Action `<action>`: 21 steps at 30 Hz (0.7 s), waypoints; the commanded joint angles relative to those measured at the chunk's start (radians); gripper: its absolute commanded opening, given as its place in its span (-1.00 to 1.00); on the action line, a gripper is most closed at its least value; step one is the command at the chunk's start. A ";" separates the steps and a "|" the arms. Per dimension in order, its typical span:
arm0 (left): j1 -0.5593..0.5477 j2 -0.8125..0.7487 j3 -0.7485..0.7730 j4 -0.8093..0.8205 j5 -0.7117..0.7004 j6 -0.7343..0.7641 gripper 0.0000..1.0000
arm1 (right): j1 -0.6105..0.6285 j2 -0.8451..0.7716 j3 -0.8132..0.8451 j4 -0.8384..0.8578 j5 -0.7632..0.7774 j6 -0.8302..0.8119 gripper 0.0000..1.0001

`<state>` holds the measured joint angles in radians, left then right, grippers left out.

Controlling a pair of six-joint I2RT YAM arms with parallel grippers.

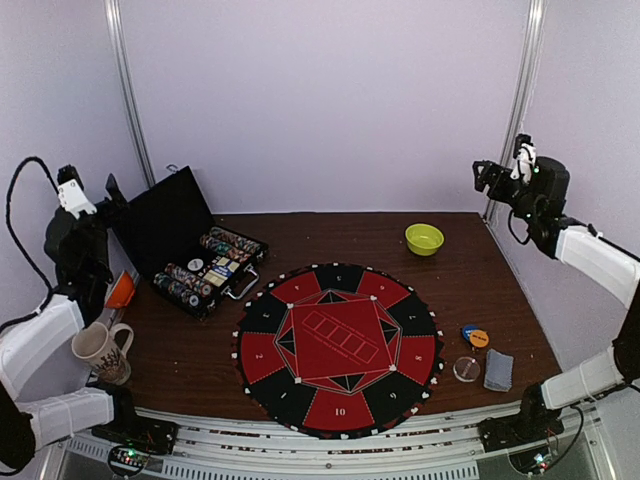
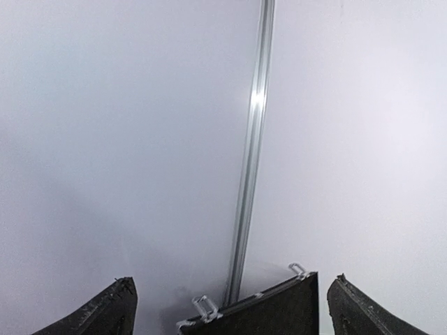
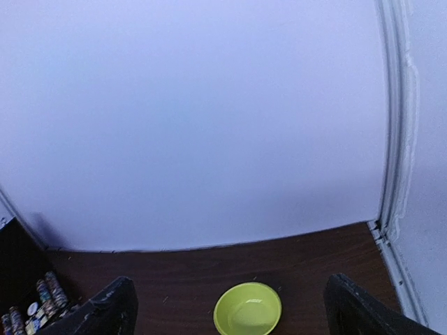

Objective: Distribute texas hold em gaming equipment
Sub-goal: Pick up the all-in button from the center of the board.

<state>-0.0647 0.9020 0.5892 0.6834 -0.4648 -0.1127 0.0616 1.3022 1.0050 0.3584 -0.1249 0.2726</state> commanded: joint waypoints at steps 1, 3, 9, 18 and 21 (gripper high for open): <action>-0.010 0.111 0.275 -0.437 0.262 -0.094 0.97 | 0.120 0.025 0.170 -0.604 -0.075 0.013 0.90; -0.040 0.184 0.395 -0.577 0.398 -0.083 0.96 | 0.210 0.025 0.223 -0.775 0.047 0.006 0.89; -0.318 0.298 0.593 -0.805 0.454 0.107 0.96 | 0.457 0.084 0.246 -1.259 0.241 0.161 0.89; -0.467 0.357 0.423 -0.636 0.725 -0.021 0.97 | 0.583 -0.052 -0.161 -1.255 0.098 0.422 1.00; -0.512 0.394 0.419 -0.599 0.726 0.020 0.96 | 0.582 -0.061 -0.227 -1.244 0.109 0.447 1.00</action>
<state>-0.5266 1.2579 1.0283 -0.0284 0.1818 -0.1040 0.6411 1.2732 0.8413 -0.8776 -0.0025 0.6250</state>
